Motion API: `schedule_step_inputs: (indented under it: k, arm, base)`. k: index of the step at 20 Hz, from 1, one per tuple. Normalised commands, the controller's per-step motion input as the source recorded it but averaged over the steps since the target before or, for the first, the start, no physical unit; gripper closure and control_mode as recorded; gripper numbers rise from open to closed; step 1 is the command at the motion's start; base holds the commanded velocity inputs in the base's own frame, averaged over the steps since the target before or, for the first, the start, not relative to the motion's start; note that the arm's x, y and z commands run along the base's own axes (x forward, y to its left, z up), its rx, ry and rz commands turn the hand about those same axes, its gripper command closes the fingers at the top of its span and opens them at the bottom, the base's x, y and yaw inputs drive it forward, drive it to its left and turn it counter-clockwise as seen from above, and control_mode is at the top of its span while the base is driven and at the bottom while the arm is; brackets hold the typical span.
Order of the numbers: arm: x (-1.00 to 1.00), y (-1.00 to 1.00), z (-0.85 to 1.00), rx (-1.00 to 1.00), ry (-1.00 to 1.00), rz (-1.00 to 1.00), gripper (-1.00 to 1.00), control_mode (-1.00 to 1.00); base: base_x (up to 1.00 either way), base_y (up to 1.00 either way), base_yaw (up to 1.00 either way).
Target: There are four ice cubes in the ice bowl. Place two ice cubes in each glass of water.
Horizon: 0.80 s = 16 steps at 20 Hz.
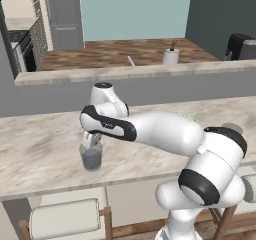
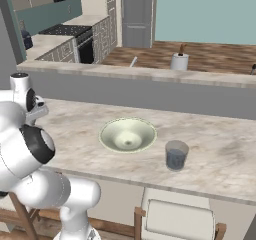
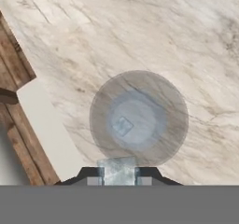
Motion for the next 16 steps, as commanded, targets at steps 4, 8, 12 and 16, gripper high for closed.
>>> schedule_step_inputs:
  k: [4, 8, 12, 16]
  arm:
    - [0.10, 0.05, -0.29, -0.02, 0.05, 0.00, 1.00, -1.00]
    - [0.11, 0.07, -0.29, -0.04, 0.07, 0.00, 1.00, -1.00]
    - [0.18, 0.06, -0.22, -0.03, 0.07, 0.00, 1.00, -1.00]
    - [0.19, 0.11, -0.07, -0.02, 0.05, 0.00, 1.00, -1.00]
  base:
    - [0.00, 0.00, 0.00]
    - [0.00, 0.00, 0.00]
    - [0.00, 0.00, 0.00]
    - [0.00, 0.00, 0.00]
